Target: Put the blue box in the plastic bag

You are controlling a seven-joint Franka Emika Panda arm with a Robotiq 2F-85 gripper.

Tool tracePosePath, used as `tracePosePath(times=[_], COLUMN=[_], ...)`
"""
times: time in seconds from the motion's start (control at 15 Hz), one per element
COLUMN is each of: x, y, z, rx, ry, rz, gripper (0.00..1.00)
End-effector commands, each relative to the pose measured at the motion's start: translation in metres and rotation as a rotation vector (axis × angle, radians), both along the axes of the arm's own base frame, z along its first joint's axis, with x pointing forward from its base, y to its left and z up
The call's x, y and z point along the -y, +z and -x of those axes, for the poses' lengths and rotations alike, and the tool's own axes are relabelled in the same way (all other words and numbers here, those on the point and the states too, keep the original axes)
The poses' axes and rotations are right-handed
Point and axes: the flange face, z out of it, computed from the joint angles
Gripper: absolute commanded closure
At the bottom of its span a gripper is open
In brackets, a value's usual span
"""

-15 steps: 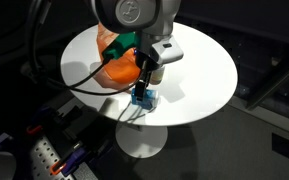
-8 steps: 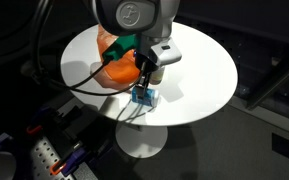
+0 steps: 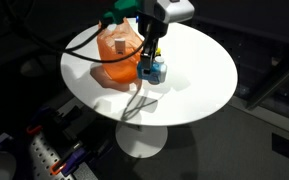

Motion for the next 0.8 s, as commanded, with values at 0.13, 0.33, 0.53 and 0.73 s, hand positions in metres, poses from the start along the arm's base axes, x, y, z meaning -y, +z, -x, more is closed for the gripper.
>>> tracePosePath(times=[0.13, 0.33, 0.53, 0.73], x=[-0.037, -0.064, -0.089, -0.108], y=[0.069, 0.08, 0.086, 0.095], z=[-0.014, -0.023, -0.029, -0.032], rx=[0.113, 0.138, 0.148, 0.165], ry=[0.094, 0.162, 0.216, 0.253], rz=[-0.014, -0.011, -0.022, -0.031], gripper=[0.82, 0.82, 0.82, 0.82])
